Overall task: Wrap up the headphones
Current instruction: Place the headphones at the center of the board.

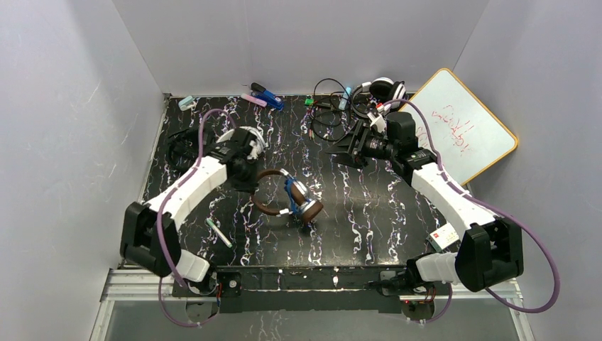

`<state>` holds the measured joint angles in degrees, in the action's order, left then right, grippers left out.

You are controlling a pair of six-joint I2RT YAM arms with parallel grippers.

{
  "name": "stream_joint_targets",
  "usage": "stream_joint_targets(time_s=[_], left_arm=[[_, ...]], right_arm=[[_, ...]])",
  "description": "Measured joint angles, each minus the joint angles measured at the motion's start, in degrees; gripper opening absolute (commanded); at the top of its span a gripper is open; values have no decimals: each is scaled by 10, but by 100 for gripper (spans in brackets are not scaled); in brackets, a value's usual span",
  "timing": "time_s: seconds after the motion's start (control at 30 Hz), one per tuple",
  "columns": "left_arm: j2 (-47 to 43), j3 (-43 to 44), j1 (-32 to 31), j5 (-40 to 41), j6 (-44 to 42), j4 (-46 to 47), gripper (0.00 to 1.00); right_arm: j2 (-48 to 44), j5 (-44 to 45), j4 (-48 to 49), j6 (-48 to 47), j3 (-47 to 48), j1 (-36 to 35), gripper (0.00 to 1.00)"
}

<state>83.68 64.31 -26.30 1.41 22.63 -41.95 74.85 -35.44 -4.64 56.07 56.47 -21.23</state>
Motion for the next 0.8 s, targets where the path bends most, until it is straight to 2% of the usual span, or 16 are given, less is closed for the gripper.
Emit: stream_joint_targets(time_s=[0.17,0.27,0.33,0.47,0.57,0.8], left_arm=[[-58,-25,70,-22,4,-21,0],[-78,-37,109,-32,1,-28,8],[-87,-41,134,-29,-7,-36,7],[-111,-48,189,13,-39,-38,1],[-125,-48,223,55,-69,-35,0],[-141,-53,240,113,-177,-20,0]], right_arm=[[6,-32,1,-10,0,15,62],[11,-50,4,-10,0,22,62],[11,-61,6,-10,-1,28,62],[11,-83,27,-9,-9,37,62],[11,-97,33,-7,-14,42,62],[10,-136,36,-5,-15,53,61]])
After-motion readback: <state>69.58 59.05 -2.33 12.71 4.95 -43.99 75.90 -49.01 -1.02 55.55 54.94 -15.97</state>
